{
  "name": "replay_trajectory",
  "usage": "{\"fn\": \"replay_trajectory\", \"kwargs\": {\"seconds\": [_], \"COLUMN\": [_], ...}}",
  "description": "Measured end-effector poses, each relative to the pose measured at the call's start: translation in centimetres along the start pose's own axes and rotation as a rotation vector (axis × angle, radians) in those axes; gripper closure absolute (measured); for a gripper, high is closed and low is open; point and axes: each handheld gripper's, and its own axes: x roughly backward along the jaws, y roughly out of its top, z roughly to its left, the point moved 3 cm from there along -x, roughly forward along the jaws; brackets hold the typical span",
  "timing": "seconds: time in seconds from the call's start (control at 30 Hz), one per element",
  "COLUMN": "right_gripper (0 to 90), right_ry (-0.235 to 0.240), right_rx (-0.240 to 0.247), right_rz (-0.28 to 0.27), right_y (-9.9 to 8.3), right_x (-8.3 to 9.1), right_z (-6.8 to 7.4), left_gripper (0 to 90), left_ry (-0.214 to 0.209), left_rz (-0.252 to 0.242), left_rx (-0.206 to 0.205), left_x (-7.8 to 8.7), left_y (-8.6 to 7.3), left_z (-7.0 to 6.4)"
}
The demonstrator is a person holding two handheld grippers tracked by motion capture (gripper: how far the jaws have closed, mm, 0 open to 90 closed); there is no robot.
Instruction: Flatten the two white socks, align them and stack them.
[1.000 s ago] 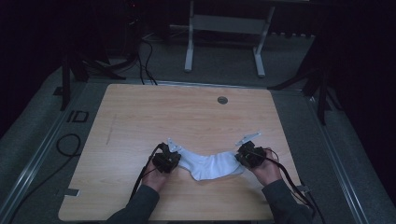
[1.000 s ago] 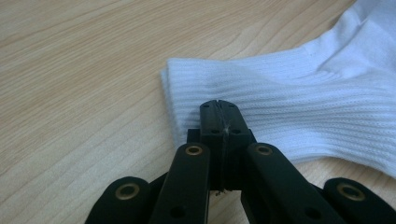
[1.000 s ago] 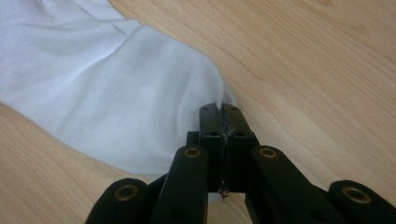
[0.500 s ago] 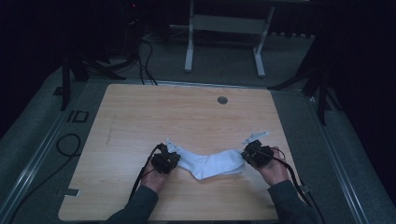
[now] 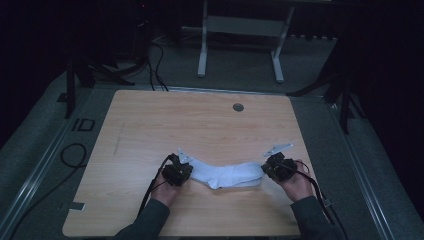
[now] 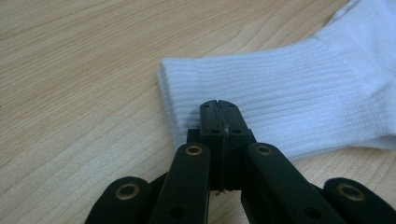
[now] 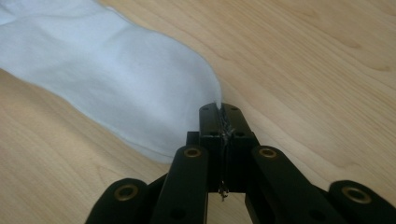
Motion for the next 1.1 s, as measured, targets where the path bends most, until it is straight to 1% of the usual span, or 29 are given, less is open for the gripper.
{"fn": "replay_trajectory", "kwargs": {"seconds": [0.03,0.07,0.1,0.17,0.27,0.3,0.33,0.37,0.47,0.5,0.57,0.7,0.77,0.9,0.93,0.97,1.0,1.1], "right_gripper": [81.5,78.3,74.3,68.6,62.1,62.1,61.1,59.6,54.9,54.2,53.8,53.5,53.3,53.3,53.2,53.2,53.3,53.3], "right_ry": [0.017,0.023,0.011,0.001,-0.016,-0.016,-0.019,-0.024,-0.03,-0.028,-0.026,-0.035,-0.033,-0.03,-0.029,-0.029,-0.029,-0.03], "right_rx": [0.003,0.005,0.005,-0.002,-0.025,-0.025,-0.028,-0.04,-0.061,-0.079,-0.094,-0.11,-0.12,-0.126,-0.128,-0.128,-0.128,-0.129], "right_rz": [-0.002,-0.004,-0.013,-0.023,-0.052,-0.052,-0.058,-0.069,-0.096,-0.106,-0.122,-0.128,-0.132,-0.126,-0.123,-0.123,-0.119,-0.117], "right_y": [0.0,0.0,0.0,0.1,0.1,0.1,0.0,0.1,0.2,0.3,0.5,0.8,0.9,1.0,1.0,1.0,0.9,0.9], "right_x": [-0.1,-0.1,-0.1,0.0,0.5,0.5,0.6,0.7,0.8,0.9,0.9,0.8,0.7,0.3,0.2,0.2,0.2,0.0], "right_z": [0.1,0.1,0.1,-0.1,-0.6,-0.6,-0.7,-0.9,-1.3,-1.4,-1.7,-2.0,-2.2,-2.4,-2.4,-2.4,-2.5,-2.6], "left_gripper": [90.0,90.0,90.0,90.0,90.0,90.0,90.0,90.0,88.0,87.5,87.2,87.1,87.0,87.0,87.0,87.1,87.1,87.0], "left_ry": [0.0,-0.001,-0.001,-0.002,-0.012,-0.013,-0.017,-0.02,-0.044,-0.049,-0.052,-0.046,-0.048,-0.032,-0.027,-0.027,-0.018,-0.006], "left_rz": [0.001,0.002,0.002,0.003,-0.002,-0.003,-0.006,-0.007,-0.014,-0.017,-0.021,-0.033,-0.047,-0.068,-0.073,-0.073,-0.074,-0.077], "left_rx": [0.0,0.001,0.002,0.005,0.023,0.026,0.037,0.04,0.046,0.05,0.056,0.057,0.069,0.083,0.095,0.095,0.101,0.111], "left_x": [0.0,0.0,0.0,0.1,0.1,0.1,0.1,0.1,0.2,0.3,0.5,0.8,1.1,1.8,1.9,1.9,2.1,2.4], "left_y": [0.0,0.0,0.0,0.0,-0.1,-0.1,-0.1,-0.1,0.0,0.0,0.0,0.0,0.0,0.1,0.1,0.1,0.0,-0.2], "left_z": [0.0,0.0,0.0,0.0,0.1,0.1,0.1,0.1,0.3,0.3,0.5,0.7,1.0,1.9,2.1,2.1,2.6,3.3]}}
